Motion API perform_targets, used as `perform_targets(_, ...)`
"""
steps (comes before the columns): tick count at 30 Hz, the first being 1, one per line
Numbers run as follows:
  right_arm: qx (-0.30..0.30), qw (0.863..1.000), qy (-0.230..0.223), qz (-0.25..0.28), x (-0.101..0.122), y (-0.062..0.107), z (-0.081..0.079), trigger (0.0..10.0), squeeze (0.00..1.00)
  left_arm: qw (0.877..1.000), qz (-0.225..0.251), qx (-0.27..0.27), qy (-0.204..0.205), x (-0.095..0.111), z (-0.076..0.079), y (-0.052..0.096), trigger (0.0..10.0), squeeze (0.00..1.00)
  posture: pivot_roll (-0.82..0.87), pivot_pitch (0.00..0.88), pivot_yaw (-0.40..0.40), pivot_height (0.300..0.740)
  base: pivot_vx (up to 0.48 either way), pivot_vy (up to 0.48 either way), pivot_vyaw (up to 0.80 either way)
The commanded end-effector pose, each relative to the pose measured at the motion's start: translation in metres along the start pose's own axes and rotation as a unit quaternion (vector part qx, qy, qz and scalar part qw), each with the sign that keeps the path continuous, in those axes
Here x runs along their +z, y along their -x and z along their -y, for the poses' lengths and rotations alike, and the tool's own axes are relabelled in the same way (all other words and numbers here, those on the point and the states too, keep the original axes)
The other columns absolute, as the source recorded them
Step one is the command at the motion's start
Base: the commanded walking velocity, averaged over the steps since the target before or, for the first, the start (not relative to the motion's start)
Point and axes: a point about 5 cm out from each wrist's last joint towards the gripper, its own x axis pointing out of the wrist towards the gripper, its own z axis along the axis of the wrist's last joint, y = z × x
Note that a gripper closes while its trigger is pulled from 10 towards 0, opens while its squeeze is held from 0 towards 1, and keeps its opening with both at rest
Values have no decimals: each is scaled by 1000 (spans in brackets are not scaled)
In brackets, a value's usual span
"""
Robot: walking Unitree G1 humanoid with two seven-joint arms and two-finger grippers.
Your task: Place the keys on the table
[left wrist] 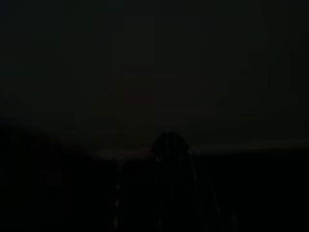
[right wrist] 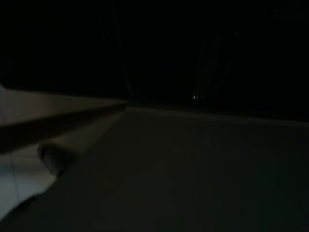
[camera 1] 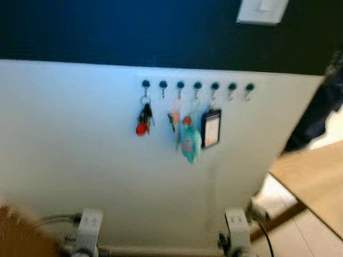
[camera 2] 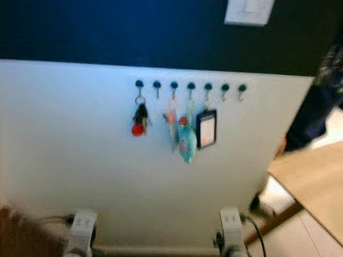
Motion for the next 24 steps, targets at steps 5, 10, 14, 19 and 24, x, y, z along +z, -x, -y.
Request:
perform_targets(5, 4, 1000, -8, 13, 9, -3, -3, 10000, 0, 1000, -29, -2, -5, -15, -1, 8, 10000, 0, 134, 9, -38, 740, 0, 0, 0)
perform_targets(10, 6, 1000, -11, 13, 8, -3, -5, 10000, 0, 1000, -28, 2, -8, -14, -2, 7, 10000, 0, 136, 8, -35, 740, 0, 0, 0)
perform_targets(14, 7, 1000, -12, 13, 7, -2, -5, 10000, 0, 999, -29, 1, -14, -13, -2, 7, 10000, 0, 138, 6, -34, 740, 0, 0, 0)
perform_targets(19, 8, 1000, -12, 13, 7, -2, -6, 10000, 0, 999, -26, -1, -25, -13, -2, 7, 10000, 0, 138, 4, -35, 740, 0, 0, 0)
perform_targets(24, 10, 1000, -11, 14, 8, -3, -5, 10000, 0, 999, -26, 0, -34, -12, 0, 7, 10000, 0, 137, 0, -36, 740, 0, -332, 0)
